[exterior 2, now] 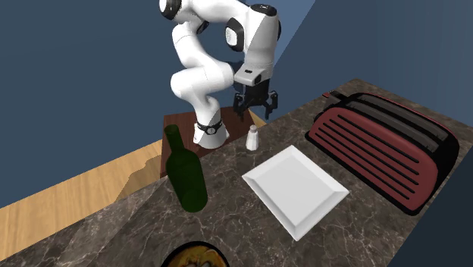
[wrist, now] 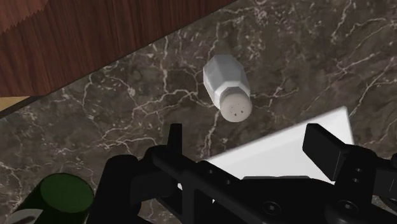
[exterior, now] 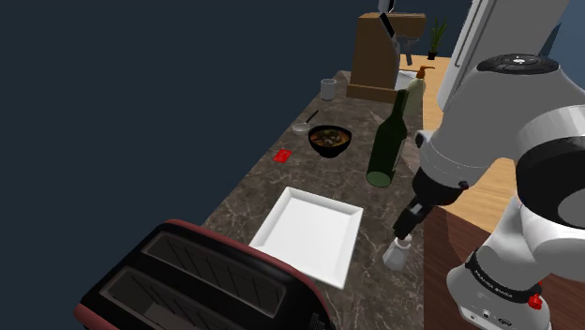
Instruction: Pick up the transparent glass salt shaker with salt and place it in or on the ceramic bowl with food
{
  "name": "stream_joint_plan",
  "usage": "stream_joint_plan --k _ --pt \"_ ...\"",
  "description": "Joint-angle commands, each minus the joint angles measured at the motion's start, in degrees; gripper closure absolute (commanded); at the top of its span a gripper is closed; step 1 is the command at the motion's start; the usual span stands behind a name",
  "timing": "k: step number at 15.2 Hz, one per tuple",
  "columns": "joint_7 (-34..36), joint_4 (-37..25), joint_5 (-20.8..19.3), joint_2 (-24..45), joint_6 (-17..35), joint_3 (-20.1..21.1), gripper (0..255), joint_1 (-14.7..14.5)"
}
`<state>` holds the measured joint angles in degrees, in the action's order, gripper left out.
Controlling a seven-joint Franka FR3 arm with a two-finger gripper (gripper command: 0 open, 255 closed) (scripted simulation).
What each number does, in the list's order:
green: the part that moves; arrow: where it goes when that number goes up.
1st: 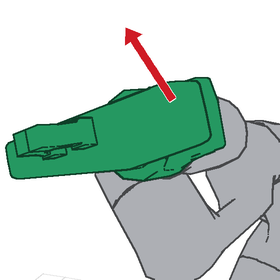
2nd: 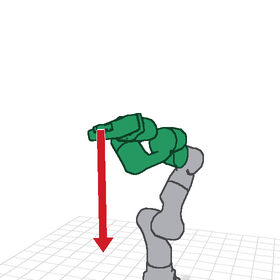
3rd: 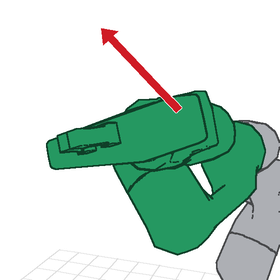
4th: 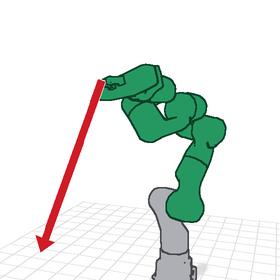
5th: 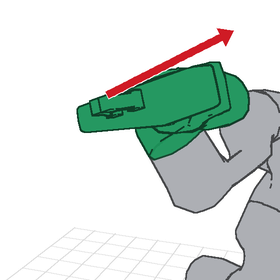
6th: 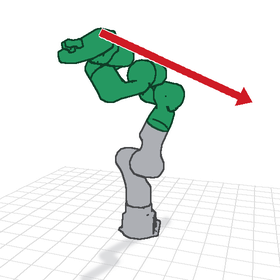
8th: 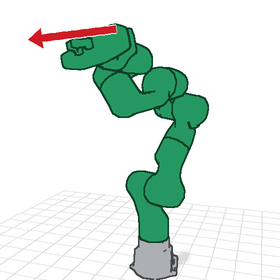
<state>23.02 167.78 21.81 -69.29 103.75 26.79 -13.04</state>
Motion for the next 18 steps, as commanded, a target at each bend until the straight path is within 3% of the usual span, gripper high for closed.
stream_joint_plan --k 1,8,15,16,18 --pt "1.5 1.7 1.6 -0.5 1.0 1.8 0 -1.3" --pt "1.4 5.9 4.4 1.6 7.0 4.5 0 -2.5" --pt "1.4 5.9 4.4 1.6 7.0 4.5 0 -2.5" --pt "1.4 5.9 4.4 1.6 7.0 4.5 255 -2.5" --pt "1.4 5.9 4.4 1.6 7.0 4.5 255 -2.5"
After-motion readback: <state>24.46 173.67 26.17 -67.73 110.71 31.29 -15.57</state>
